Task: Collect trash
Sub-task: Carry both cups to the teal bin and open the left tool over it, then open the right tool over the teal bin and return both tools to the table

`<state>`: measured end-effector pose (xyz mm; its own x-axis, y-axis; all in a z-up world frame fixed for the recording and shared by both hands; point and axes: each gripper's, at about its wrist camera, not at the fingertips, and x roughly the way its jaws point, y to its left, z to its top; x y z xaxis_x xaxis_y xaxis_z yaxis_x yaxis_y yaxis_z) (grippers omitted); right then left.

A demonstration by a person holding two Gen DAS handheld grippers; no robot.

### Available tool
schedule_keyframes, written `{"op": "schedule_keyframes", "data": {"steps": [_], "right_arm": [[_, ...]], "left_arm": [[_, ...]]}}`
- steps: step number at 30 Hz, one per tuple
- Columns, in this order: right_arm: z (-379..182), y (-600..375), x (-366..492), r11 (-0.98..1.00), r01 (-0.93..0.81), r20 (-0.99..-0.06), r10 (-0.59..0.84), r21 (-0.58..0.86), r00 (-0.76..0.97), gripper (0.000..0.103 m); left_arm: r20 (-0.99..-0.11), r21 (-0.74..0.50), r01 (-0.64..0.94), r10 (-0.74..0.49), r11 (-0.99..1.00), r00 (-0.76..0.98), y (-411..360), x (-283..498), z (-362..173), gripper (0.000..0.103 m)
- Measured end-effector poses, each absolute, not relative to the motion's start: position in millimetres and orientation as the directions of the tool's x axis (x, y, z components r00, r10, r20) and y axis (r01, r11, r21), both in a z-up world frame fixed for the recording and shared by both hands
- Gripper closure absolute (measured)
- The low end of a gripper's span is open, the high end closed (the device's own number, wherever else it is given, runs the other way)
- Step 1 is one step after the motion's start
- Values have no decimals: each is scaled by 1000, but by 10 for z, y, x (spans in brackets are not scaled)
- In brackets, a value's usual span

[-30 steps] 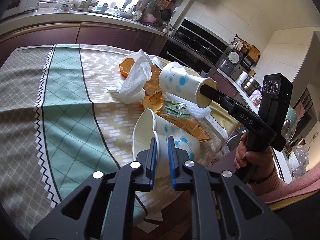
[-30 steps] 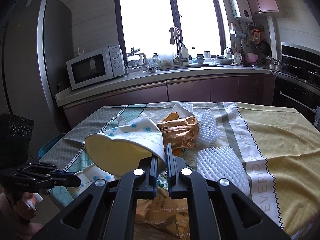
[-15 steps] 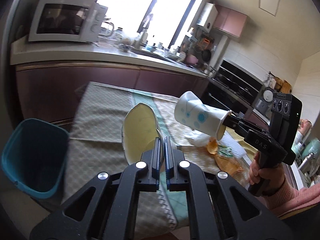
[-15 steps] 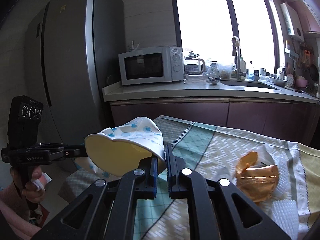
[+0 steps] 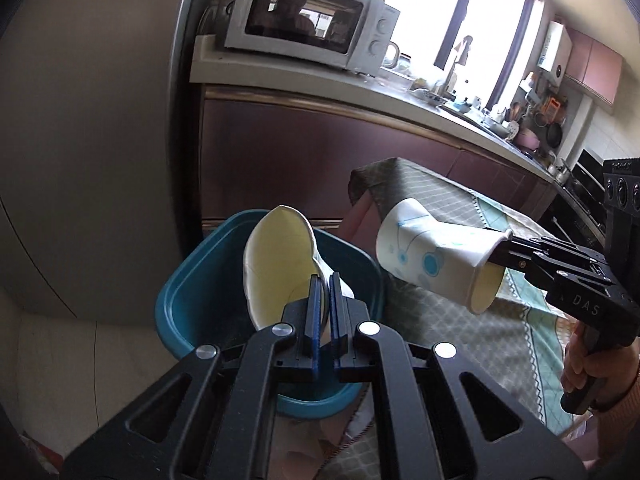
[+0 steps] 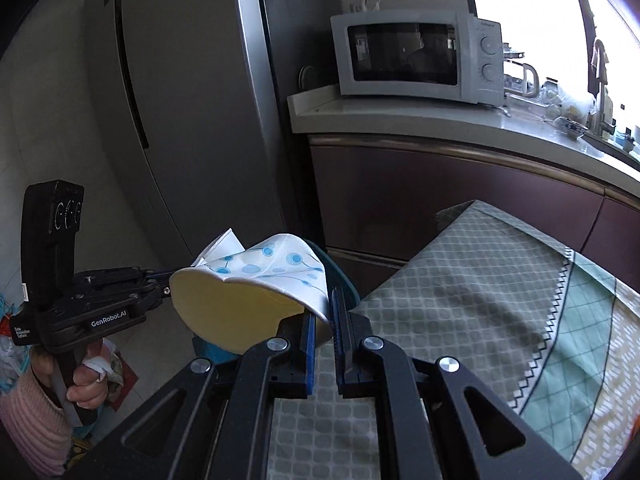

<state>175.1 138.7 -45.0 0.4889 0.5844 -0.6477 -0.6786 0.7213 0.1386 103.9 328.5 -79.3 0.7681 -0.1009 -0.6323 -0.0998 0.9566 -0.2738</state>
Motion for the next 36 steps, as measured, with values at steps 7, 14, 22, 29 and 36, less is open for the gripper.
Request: {"op": "schedule_keyframes", "data": {"steps": [7,14,22,29,36], "right_arm": [[-730,1857,2030,740,-665,-739,504,102,448,96],[-849,1939,2174,757,-643,-762,485,120,429,87],[-674,1583,1947,736,-658,-714,547,160,437,79],[-250,717,1386,730,-665,-616,599,159,511,63],[-25,-416,909,854,-502,-555,485,136,676,57]], "left_arm": [[-683,-309,-165,-98,937,724,3530,1365,-1111,98],[-724,-337,-210,-111,918,680,3561,1471,-1404,94],[-666,-361,-151,-141,920,733,3328,1340,-1291,83],[-532,-333,73,-252,940,808,2648,1144,-745,66],[-475,-284,353,-451,891,755,1615,1084,-466,54]]}}
